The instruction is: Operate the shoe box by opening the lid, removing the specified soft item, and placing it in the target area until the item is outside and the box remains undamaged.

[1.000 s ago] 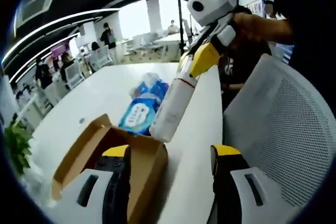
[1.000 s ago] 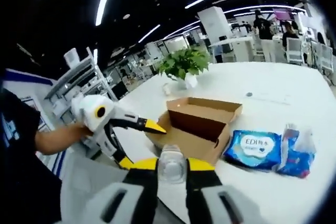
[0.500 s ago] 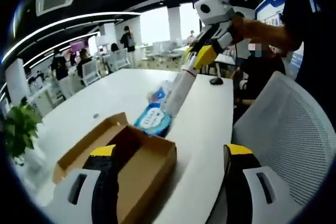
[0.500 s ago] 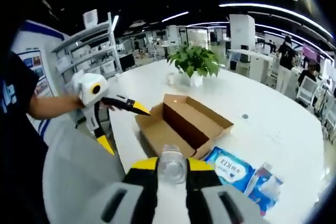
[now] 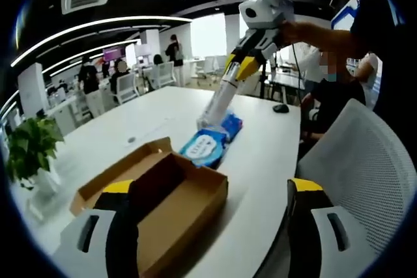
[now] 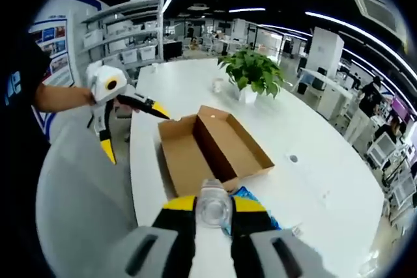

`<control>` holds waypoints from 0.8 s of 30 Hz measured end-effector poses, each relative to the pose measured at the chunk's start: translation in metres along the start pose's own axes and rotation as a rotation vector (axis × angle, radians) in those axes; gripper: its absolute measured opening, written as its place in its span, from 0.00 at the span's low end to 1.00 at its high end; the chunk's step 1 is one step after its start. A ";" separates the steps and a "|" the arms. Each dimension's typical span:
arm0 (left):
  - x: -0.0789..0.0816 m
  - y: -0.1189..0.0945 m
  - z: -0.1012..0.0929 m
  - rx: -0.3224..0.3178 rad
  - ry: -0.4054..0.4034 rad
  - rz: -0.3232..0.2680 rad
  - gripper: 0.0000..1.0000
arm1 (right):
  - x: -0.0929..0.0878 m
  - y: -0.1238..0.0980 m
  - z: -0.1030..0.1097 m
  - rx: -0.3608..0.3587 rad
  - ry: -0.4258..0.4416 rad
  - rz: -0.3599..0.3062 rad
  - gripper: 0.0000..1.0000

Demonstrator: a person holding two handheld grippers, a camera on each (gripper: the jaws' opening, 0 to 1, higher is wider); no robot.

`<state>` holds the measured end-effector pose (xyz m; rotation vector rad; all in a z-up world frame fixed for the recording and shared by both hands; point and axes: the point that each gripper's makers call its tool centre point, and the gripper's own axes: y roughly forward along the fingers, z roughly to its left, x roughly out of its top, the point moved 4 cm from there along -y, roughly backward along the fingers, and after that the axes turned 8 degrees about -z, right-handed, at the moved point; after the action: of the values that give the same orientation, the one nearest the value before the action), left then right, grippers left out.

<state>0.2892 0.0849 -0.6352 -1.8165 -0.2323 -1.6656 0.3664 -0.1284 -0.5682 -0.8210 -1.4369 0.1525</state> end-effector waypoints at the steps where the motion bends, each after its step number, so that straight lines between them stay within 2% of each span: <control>1: 0.001 -0.001 0.000 0.003 -0.001 -0.002 1.00 | 0.000 0.001 -0.002 0.000 -0.007 0.004 0.15; 3: 0.001 -0.003 0.001 0.009 -0.006 -0.005 1.00 | 0.001 0.002 -0.009 0.013 -0.051 0.022 0.15; 6: 0.002 -0.004 0.003 0.022 -0.006 -0.008 1.00 | 0.002 0.005 -0.011 0.037 -0.062 0.028 0.15; 11: 0.002 -0.007 0.005 0.043 -0.013 -0.014 1.00 | 0.002 0.012 -0.018 0.068 -0.132 0.060 0.15; 16: 0.001 -0.011 0.008 0.066 -0.023 -0.019 1.00 | 0.001 0.022 -0.029 0.103 -0.222 0.098 0.15; 18: 0.001 -0.012 0.008 0.070 -0.025 -0.022 1.00 | 0.000 0.025 -0.032 0.110 -0.230 0.108 0.15; 24: -0.003 -0.017 0.011 0.093 -0.033 -0.018 1.00 | -0.004 0.038 -0.054 0.127 -0.328 0.151 0.15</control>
<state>0.2885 0.1052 -0.6317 -1.7785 -0.3361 -1.6116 0.4287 -0.1250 -0.5892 -0.8259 -1.6514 0.5082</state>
